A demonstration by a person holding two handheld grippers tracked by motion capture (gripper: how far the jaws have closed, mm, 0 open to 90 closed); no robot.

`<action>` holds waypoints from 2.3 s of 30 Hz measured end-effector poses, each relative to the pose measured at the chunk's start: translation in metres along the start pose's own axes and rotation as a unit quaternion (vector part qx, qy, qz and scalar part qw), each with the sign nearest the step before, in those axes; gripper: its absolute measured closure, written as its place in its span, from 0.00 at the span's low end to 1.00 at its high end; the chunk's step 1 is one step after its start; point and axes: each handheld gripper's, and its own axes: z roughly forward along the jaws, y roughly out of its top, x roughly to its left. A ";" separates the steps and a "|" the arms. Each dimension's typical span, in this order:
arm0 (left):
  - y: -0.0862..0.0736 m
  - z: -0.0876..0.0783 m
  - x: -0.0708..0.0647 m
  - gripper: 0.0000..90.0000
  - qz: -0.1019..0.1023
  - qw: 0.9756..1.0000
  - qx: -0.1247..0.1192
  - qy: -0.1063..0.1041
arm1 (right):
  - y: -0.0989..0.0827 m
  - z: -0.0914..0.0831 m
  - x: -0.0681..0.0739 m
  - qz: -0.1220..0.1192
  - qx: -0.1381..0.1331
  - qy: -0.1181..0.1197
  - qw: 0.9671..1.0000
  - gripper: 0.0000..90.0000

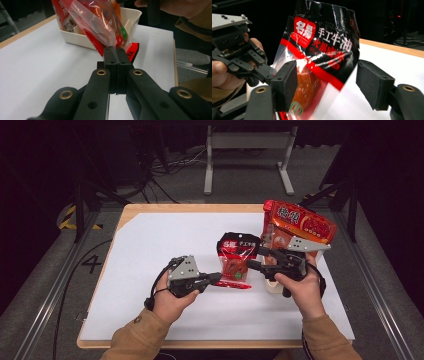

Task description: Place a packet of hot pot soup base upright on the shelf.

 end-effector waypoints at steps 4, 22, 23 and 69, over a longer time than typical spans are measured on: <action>0.000 0.003 -0.004 1.00 0.007 1.000 0.000 -0.010 | 0.000 0.002 -0.001 0.014 -0.005 0.024 1.000 0.35; -0.005 0.014 -0.007 1.00 0.013 0.999 0.004 -0.031 | -0.004 0.006 0.004 0.005 0.013 0.099 0.995 0.72; -0.006 0.015 -0.007 1.00 0.012 0.999 0.006 -0.033 | -0.003 0.005 0.005 -0.003 0.017 0.102 0.995 0.75; -0.031 -0.042 0.035 0.28 -0.072 0.995 -0.013 0.071 | 0.051 -0.068 -0.013 -0.157 0.076 0.037 0.984 1.00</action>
